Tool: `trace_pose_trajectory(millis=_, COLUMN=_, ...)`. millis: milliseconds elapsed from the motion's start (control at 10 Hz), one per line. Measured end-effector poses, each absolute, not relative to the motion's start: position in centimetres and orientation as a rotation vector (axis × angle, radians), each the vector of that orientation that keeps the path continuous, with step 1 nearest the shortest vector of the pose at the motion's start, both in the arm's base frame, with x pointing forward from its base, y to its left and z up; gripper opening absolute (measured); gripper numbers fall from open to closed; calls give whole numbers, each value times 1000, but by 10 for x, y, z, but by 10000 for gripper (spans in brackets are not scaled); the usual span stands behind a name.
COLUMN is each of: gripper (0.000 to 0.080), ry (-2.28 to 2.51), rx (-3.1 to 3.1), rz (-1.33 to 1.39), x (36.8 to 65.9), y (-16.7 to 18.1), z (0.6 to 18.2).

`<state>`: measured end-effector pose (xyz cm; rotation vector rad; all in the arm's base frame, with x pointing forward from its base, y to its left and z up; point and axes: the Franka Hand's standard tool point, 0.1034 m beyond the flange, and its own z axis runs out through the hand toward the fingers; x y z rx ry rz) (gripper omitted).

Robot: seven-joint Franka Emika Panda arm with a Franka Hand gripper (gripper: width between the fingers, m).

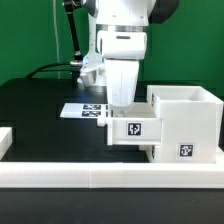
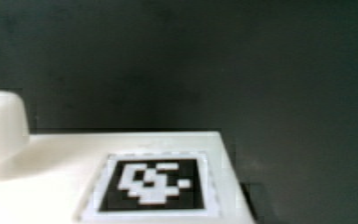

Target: Assemble drawer

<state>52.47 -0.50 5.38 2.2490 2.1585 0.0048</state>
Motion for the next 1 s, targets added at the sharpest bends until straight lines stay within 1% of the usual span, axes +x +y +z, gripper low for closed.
trace_pose_trajectory(millis=800, gripper=44, ry=2154, rx=2242, rz=15, x=525, y=1, z=53)
trace_pose_trajectory(millis=1000, gripper=44, ry=2144, rx=2245, rz=8, x=526, y=-4, z=53)
